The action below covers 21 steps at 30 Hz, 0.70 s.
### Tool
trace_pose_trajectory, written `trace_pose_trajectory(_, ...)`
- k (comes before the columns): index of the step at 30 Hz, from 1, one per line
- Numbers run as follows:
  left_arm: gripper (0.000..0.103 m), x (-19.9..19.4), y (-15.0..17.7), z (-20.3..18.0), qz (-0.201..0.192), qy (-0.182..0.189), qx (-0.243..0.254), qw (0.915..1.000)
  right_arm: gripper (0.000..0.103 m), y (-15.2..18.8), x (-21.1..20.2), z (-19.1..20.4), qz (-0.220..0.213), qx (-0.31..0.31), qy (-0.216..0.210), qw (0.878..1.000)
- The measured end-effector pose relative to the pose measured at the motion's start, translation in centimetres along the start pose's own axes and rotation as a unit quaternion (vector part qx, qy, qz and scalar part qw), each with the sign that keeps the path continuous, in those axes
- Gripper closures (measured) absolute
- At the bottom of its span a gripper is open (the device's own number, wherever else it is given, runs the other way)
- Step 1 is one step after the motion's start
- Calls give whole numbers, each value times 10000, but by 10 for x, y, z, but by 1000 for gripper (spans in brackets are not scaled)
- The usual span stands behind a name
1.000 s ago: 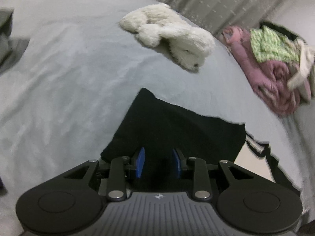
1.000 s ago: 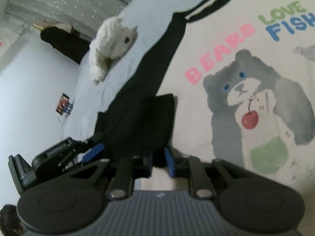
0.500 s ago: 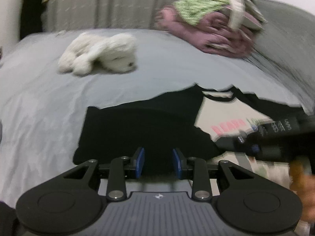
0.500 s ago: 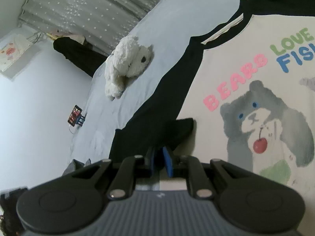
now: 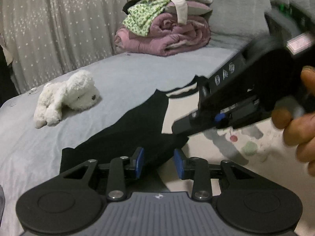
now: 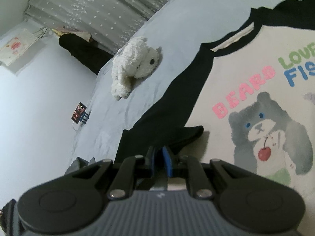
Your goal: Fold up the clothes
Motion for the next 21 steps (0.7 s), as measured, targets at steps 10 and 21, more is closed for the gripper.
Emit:
trace_pose_trajectory(10,70,18,11,-10,447,36,585,9973,88,-2,-6,-4,134,-121,185,9997)
trace_pose_trajectory(21,70,24,20,-3,873,283,230,9955,70,24,16,-39,734,378,254,9963)
Point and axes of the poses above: each gripper's, at about its wrist camera, not at the fingertips, and x roughly the way its jaws point, z to its left, y to its underside, the point moved 2 cm from there along x, roughly the way its jaws point, and after that the axes turned 1 degree about -x, right-handed, at the moved point
